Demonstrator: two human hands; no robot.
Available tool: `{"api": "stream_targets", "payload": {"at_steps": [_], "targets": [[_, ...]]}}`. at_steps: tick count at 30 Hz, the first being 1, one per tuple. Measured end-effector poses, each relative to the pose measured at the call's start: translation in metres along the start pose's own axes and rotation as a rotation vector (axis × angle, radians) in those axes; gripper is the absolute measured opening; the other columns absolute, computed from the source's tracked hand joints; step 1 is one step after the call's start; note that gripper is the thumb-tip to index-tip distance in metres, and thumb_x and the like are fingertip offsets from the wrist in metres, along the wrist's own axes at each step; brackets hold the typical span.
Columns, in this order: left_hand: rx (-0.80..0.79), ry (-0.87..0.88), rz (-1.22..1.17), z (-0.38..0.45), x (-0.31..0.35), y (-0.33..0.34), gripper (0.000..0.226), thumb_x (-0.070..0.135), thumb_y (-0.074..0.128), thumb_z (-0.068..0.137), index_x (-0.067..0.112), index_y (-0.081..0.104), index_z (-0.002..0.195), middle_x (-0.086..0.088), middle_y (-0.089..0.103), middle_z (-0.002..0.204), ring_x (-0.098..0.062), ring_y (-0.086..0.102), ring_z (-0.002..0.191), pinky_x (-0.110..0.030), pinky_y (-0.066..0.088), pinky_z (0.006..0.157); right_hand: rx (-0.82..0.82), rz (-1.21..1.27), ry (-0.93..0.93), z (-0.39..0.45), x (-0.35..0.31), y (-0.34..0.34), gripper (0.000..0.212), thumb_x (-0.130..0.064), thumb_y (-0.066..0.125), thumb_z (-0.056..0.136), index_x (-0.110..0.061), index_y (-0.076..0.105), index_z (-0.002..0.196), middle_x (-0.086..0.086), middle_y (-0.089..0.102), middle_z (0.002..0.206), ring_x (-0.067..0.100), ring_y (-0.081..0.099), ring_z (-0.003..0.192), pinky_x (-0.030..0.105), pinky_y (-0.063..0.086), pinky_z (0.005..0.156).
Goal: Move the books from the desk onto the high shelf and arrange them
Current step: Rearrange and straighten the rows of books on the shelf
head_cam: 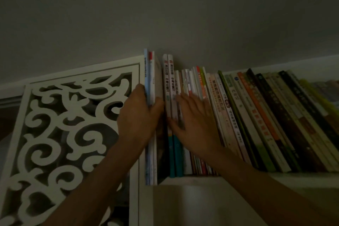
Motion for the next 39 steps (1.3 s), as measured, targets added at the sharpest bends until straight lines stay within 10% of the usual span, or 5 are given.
{"api": "stream_targets", "payload": {"at_steps": [4,14,19,30,39], "targets": [[-0.004,-0.175,-0.009,-0.032,-0.005,0.003,0.049,0.038,0.058,0.086,0.019,0.038,0.127,0.001,0.053,0.114,-0.013,0.057,0.093,-0.029,0.053,0.069,-0.019,-0.022,-0.016,-0.008,-0.005,0.002,0.074,-0.057,0.022,0.085,-0.017,0.025,0.147,0.002,0.028,0.153,0.019,0.013,0.144,0.037,-0.008,0.115],[0.024,-0.246,-0.069,-0.050,-0.003,0.009,0.038,0.032,0.055,0.091,0.017,0.042,0.123,-0.008,0.065,0.103,-0.020,0.067,0.078,-0.039,0.059,0.065,-0.137,-0.113,-0.059,-0.031,-0.003,0.008,0.079,-0.068,0.011,0.079,-0.026,-0.010,0.143,-0.011,-0.008,0.152,0.008,-0.014,0.140,0.035,-0.017,0.111],[0.001,-0.202,-0.099,-0.050,0.003,-0.004,0.029,0.031,0.053,0.092,0.016,0.043,0.114,-0.004,0.064,0.097,-0.014,0.065,0.071,-0.030,0.057,0.058,-0.086,-0.248,-0.039,-0.034,-0.001,0.014,0.076,-0.068,0.006,0.090,-0.019,0.015,0.148,-0.001,0.026,0.153,0.022,0.018,0.140,0.048,0.011,0.116],[0.004,-0.144,-0.141,-0.054,0.027,-0.073,0.031,0.022,0.057,0.090,0.016,0.045,0.118,0.019,0.042,0.078,0.008,0.043,0.063,-0.007,0.036,0.044,-0.117,-0.427,-0.007,-0.035,-0.005,0.013,0.068,-0.061,0.008,0.094,-0.019,0.033,0.142,0.001,0.044,0.145,0.026,0.038,0.135,0.051,0.014,0.111],[0.047,-0.030,-0.153,-0.061,0.097,-0.094,0.018,0.021,0.057,0.090,0.020,0.046,0.103,0.014,0.052,0.078,0.001,0.053,0.062,-0.010,0.043,0.048,-0.013,-0.377,-0.117,-0.025,0.000,-0.019,0.044,-0.027,0.059,0.078,-0.010,0.064,0.118,0.013,0.060,0.126,0.042,0.053,0.119,0.065,0.032,0.098]]}}
Point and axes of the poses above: each hand's wrist, its own z-axis towards the middle knuckle, its own y-axis out of the palm, x = y × z, the point moved 3 cm from there along z, towards the middle knuckle
